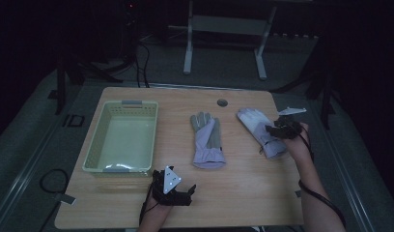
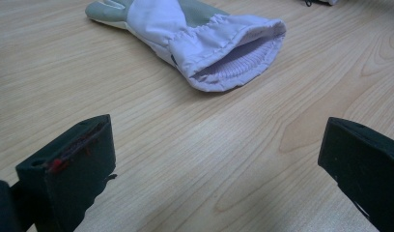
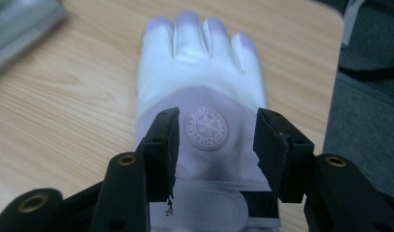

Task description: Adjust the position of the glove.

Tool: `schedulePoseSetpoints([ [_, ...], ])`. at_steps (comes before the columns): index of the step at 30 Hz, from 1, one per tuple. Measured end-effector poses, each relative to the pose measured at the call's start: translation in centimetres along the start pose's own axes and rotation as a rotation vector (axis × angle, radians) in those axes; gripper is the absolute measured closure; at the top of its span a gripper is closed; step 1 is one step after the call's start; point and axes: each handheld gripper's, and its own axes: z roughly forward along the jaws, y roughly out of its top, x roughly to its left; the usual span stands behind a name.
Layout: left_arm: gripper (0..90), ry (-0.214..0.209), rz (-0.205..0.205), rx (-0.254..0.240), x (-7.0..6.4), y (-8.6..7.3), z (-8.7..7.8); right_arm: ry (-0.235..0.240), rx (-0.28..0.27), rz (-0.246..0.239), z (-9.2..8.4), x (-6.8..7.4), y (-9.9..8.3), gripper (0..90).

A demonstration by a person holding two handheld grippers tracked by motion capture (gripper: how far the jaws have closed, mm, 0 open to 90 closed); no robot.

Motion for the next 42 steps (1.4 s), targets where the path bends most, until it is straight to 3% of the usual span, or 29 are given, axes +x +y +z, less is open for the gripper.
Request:
schedulePoseSetpoints([
  [3, 0.0, 0.001, 0.001, 0.0, 0.0, 0.0, 0.0, 0.007, 0.017, -0.009, 1.2, 0.2, 0.0, 50.6],
  [9, 0.0, 0.0, -0.001, 0.0, 0.0, 0.0, 0.0, 0.066, 0.014, 0.029, 2.5, -0.1, -0.2, 48.0],
  [14, 0.0, 0.0, 0.002, 0.0, 0.0, 0.0, 0.0, 0.083, 0.054, 0.039, 3.9, -0.3, -1.1, 46.4],
  [20, 0.0, 0.0, 0.001, -0.002, 0.0, 0.0, 0.0, 0.148, 0.052, 0.094, 4.6, -0.7, -1.8, 51.8],
  [22, 0.0, 0.0, 0.003, -0.001, 0.0, 0.0, 0.0, 0.152, 0.054, 0.088, 4.6, -0.6, -1.9, 54.5],
  [29, 0.0, 0.001, 0.003, 0.0, -0.1, 0.0, 0.0, 0.137, 0.068, 0.068, 4.7, -0.3, -1.8, 62.4],
  [31, 0.0, 0.0, 0.002, 0.001, 0.0, 0.0, 0.0, 0.136, 0.071, 0.084, 4.6, -0.3, -1.7, 64.7],
  [34, 0.0, 0.0, 0.004, 0.001, -0.1, 0.0, 0.0, 0.119, 0.077, 0.067, 4.6, 0.0, -1.7, 66.8],
  [36, 0.0, 0.002, 0.006, 0.002, -0.1, 0.0, 0.0, 0.082, 0.095, 0.059, 4.5, 0.6, -1.4, 69.9],
  [42, 0.0, 0.004, -0.002, 0.0, 0.0, 0.0, 0.0, 0.033, 0.097, 0.126, 3.7, 1.5, -1.0, 76.2],
])
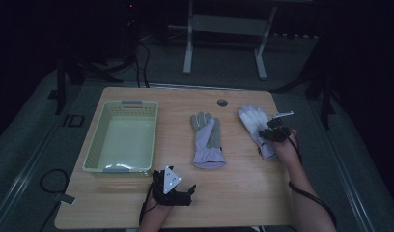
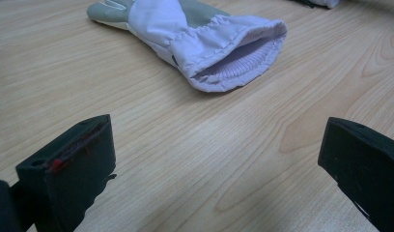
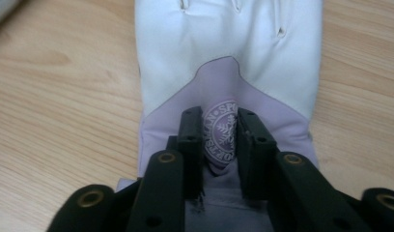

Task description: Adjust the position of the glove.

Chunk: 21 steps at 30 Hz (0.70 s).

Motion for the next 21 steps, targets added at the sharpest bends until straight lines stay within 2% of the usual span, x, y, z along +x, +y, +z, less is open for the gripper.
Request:
schedulePoseSetpoints([
  [2, 0.0, 0.0, 0.002, 0.001, 0.0, 0.0, 0.0, -0.015, -0.009, 0.048, -0.6, 0.2, 0.1, 77.4],
  [5, 0.0, 0.001, 0.003, 0.001, 0.0, 0.0, 0.0, -0.046, -0.029, 0.081, -1.6, 0.9, 0.3, 78.4],
  [8, 0.0, 0.002, 0.003, 0.001, 0.0, 0.0, 0.0, -0.063, -0.042, 0.089, -2.3, 1.3, 0.4, 78.8],
  [10, 0.0, 0.003, 0.004, 0.001, -0.1, 0.0, 0.0, -0.076, -0.043, 0.122, -3.6, 2.0, 0.7, 79.3],
  [11, 0.0, 0.003, 0.004, 0.001, -0.1, 0.0, 0.0, -0.076, -0.043, 0.122, -3.6, 2.0, 0.7, 79.3],
  [13, 0.0, 0.003, 0.005, 0.002, -0.1, 0.0, 0.0, -0.096, -0.072, 0.152, -5.1, 2.5, 1.0, 79.4],
  [15, 0.0, 0.004, 0.006, 0.002, -0.1, 0.0, 0.0, -0.099, -0.084, 0.16, -5.7, 2.6, 1.0, 79.3],
  [16, 0.0, 0.003, 0.005, 0.002, -0.1, 0.0, 0.0, -0.128, -0.104, 0.179, -7.0, 3.0, 1.2, 79.3],
  [18, 0.0, 0.003, 0.005, 0.002, -0.1, 0.0, 0.0, -0.155, -0.101, 0.199, -7.9, 3.3, 1.3, 79.3],
  [21, 0.0, 0.003, 0.008, 0.004, -0.1, 0.0, 0.1, -0.166, -0.098, 0.207, -8.6, 3.6, 1.4, 79.2],
])
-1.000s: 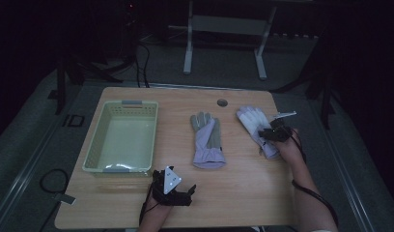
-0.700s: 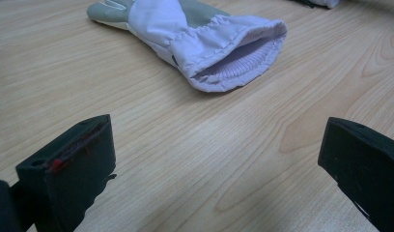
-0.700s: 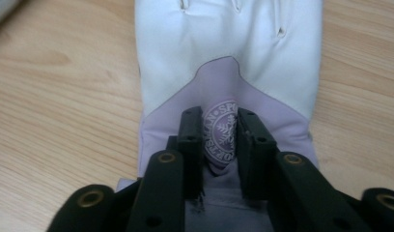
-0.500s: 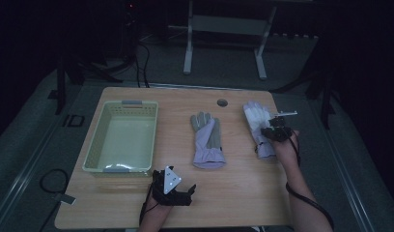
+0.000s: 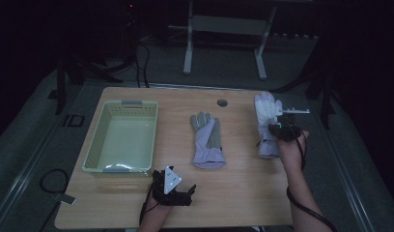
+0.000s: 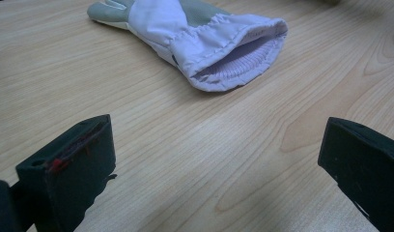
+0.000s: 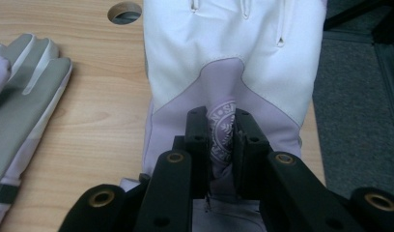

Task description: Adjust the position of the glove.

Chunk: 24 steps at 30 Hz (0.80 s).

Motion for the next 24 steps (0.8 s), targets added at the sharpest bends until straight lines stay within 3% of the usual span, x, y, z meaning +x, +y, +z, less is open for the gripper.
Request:
schedulePoseSetpoints([
  [2, 0.0, 0.002, 0.001, -0.003, 0.0, 0.0, 0.0, 0.005, -0.023, 0.03, -1.3, 0.2, -0.3, 79.2],
  [4, 0.0, 0.003, 0.001, -0.002, 0.0, 0.0, 0.0, -0.002, -0.031, 0.028, -1.8, 0.6, -0.7, 79.2],
  [10, 0.0, 0.002, 0.005, -0.002, -0.1, 0.0, 0.0, -0.008, -0.022, 0.035, -2.4, 1.6, -2.4, 79.2],
  [17, 0.0, 0.003, 0.011, 0.0, -0.1, 0.0, 0.0, -0.008, 0.01, 0.054, -1.3, 2.0, -4.0, 79.1],
  [24, 0.0, 0.002, 0.009, 0.005, -0.1, 0.0, 0.0, 0.009, 0.069, 0.075, 1.1, 2.2, -4.9, 78.4],
])
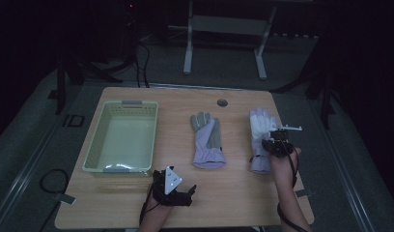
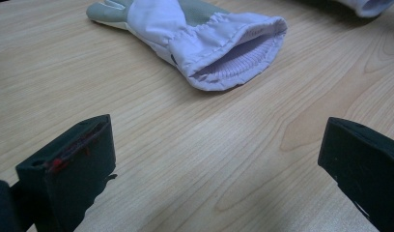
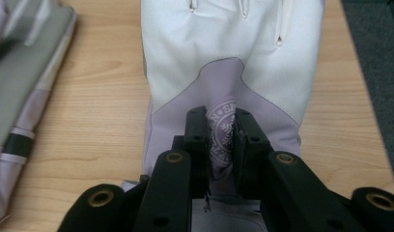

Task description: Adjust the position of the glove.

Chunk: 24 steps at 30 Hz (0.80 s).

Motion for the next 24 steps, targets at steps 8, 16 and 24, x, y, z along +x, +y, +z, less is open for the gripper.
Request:
schedulePoseSetpoints([
  [8, 0.0, 0.001, 0.005, -0.001, 0.0, 0.0, 0.0, -0.009, 0.047, 0.039, 2.4, -0.6, -0.4, 75.9],
  [16, 0.0, 0.0, 0.005, -0.003, -0.1, 0.0, 0.0, -0.014, 0.053, 0.021, 3.6, -0.5, -0.6, 70.1],
  [24, 0.0, 0.0, 0.004, -0.005, 0.0, 0.0, 0.0, -0.001, 0.041, -0.012, 3.5, -0.6, -0.5, 57.9],
])
